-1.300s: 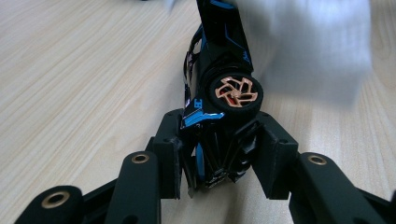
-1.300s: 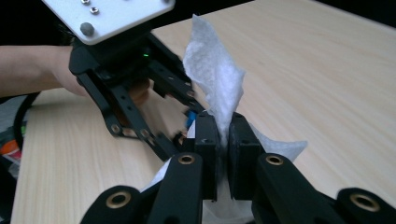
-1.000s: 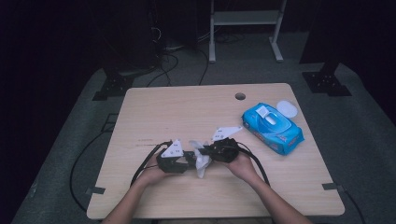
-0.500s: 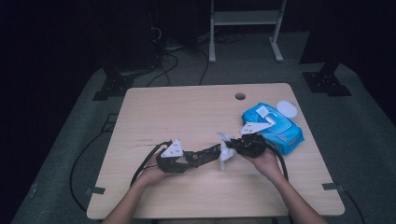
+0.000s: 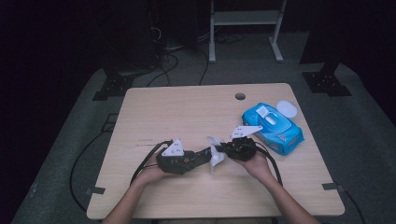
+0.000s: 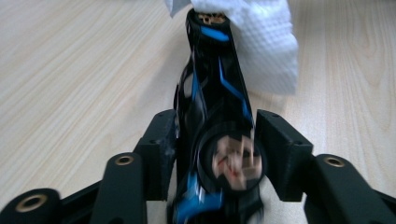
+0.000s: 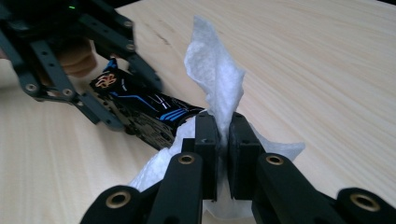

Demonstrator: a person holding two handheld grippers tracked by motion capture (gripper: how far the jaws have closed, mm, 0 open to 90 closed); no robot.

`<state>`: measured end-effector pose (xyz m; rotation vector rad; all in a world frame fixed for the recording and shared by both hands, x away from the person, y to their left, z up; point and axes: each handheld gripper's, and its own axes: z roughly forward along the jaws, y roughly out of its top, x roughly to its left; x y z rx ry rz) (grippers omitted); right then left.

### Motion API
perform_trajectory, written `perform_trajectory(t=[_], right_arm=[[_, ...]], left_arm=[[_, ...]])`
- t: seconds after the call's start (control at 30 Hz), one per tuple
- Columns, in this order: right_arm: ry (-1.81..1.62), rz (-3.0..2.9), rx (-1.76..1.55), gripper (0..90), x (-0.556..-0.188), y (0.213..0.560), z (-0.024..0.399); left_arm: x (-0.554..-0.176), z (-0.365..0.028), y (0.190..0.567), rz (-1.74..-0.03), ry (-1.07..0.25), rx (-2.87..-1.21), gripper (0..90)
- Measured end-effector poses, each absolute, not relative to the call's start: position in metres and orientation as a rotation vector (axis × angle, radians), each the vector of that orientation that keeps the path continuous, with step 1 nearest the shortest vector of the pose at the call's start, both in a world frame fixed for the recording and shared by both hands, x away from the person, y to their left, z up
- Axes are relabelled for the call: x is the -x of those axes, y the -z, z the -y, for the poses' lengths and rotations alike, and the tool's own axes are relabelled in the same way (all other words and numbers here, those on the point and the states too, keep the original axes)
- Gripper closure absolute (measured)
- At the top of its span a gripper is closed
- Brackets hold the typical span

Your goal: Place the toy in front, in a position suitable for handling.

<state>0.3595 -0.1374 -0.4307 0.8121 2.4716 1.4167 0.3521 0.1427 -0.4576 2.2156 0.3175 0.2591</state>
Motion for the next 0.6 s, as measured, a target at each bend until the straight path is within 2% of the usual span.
perform_trajectory(t=[0.07, 0.2, 0.4, 0.47, 0.6], right_arm=[[-1.426, -2.483, -0.792, 83.6, -0.358, 0.431, 0.131], [-1.457, -2.475, -0.743, 83.7, -0.356, 0.432, 0.121], [-1.455, -2.476, -0.792, 83.6, -0.359, 0.437, 0.131], [-1.47, -2.471, -0.816, 83.6, -0.359, 0.439, 0.137], [-1.5, -2.468, -0.838, 83.6, -0.359, 0.441, 0.141]], left_arm=[[-0.352, -0.144, 0.456, -0.314, -0.262, -2.226, 47.5], [-0.353, -0.152, 0.453, -0.318, -0.274, -2.215, 55.6], [-0.356, -0.156, 0.45, -0.35, -0.243, -2.225, 57.0], [-0.357, -0.154, 0.449, -0.352, -0.214, -2.235, 55.7], [-0.359, -0.143, 0.447, -0.345, -0.197, -2.27, 46.3]])
